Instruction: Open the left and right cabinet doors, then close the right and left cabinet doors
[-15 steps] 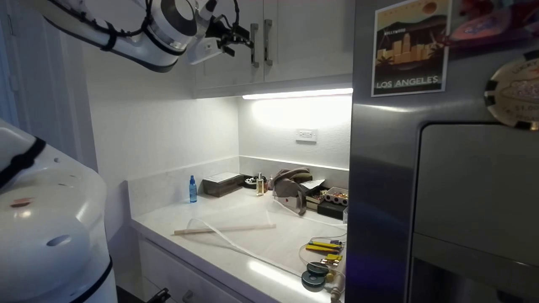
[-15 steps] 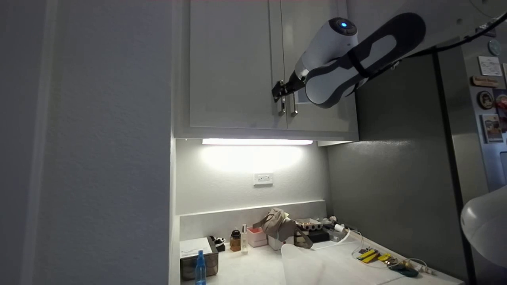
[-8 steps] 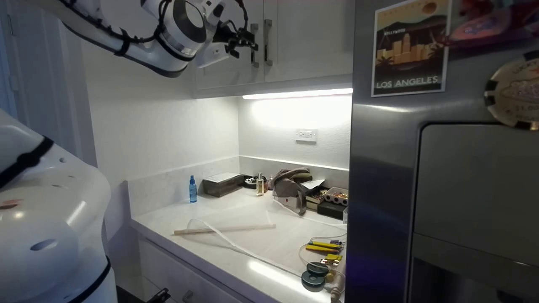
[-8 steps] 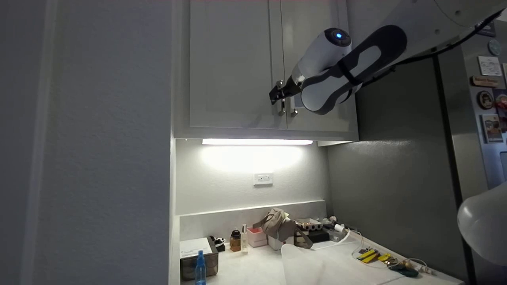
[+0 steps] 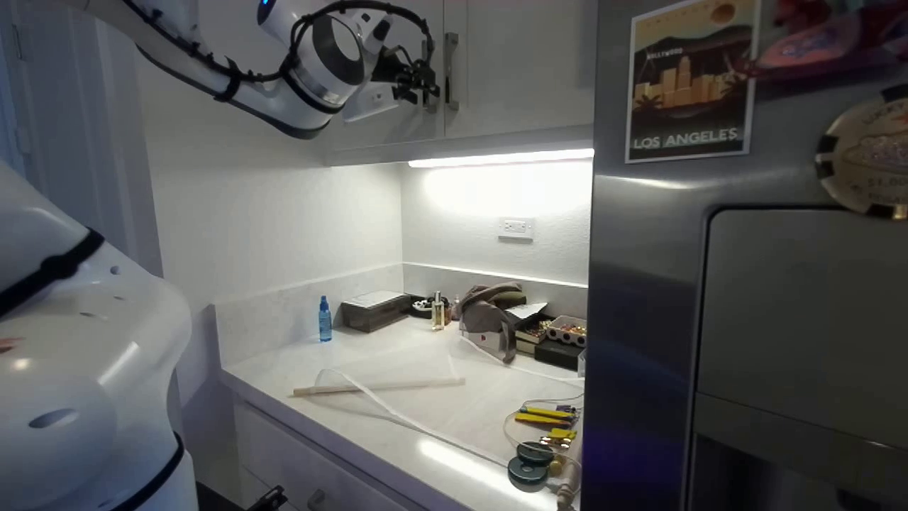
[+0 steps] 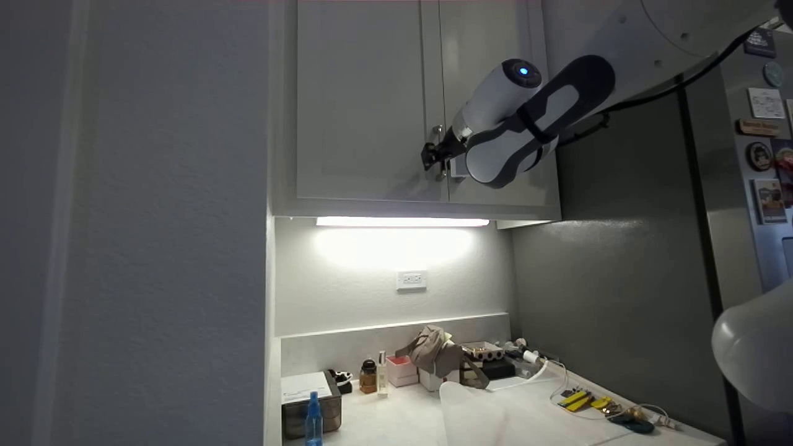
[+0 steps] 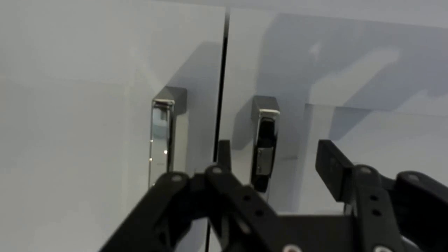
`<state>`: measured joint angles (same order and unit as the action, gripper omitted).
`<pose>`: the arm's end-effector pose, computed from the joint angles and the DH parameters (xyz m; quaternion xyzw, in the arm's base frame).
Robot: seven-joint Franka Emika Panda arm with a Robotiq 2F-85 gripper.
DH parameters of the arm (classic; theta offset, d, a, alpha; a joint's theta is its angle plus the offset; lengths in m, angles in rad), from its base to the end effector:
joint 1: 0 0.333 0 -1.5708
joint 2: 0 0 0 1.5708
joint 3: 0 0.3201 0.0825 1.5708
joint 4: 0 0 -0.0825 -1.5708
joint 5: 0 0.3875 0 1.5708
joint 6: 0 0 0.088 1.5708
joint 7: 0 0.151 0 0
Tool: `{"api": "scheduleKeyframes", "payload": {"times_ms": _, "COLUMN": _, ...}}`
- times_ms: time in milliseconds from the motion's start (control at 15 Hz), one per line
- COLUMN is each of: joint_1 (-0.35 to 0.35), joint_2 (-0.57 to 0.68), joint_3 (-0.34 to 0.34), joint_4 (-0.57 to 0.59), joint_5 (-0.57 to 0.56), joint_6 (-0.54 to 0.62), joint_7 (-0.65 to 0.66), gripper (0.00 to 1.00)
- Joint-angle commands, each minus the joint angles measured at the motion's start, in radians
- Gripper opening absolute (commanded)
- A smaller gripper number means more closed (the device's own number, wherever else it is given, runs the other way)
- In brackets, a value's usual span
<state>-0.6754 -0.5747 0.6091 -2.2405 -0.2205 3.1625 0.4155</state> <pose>0.4969 0.0698 0.7005 0.7591 -0.0256 0.6423 0.1024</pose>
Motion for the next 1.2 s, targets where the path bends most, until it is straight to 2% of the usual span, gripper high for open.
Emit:
{"api": "scheduleKeyframes", "payload": {"times_ms": 0, "joint_1": -0.037, "joint_2": 0.029, "joint_3": 0.030, "joint_4": 0.037, "joint_5": -0.010, "joint_6": 0.031, "joint_7": 0.001, "gripper": 0.34}}
{"api": "scheduleKeyframes", "payload": {"times_ms": 200, "joint_1": -0.043, "joint_2": 0.025, "joint_3": 0.033, "joint_4": 0.036, "joint_5": -0.008, "joint_6": 0.030, "joint_7": 0.001, "gripper": 0.13}}
{"api": "scheduleKeyframes", "payload": {"times_ms": 600, "joint_1": -0.025, "joint_2": 0.017, "joint_3": 0.023, "joint_4": 0.030, "joint_5": -0.005, "joint_6": 0.008, "joint_7": -0.003, "gripper": 0.13}}
{"api": "scheduleKeyframes", "payload": {"times_ms": 733, "joint_1": 0.015, "joint_2": 0.019, "joint_3": -0.004, "joint_4": 0.030, "joint_5": -0.004, "joint_6": -0.019, "joint_7": -0.020, "gripper": 0.13}}
{"api": "scheduleKeyframes", "payload": {"times_ms": 1133, "joint_1": 0.201, "joint_2": 0.017, "joint_3": -0.155, "joint_4": 0.016, "joint_5": 0.013, "joint_6": -0.121, "joint_7": -0.078, "gripper": 0.13}}
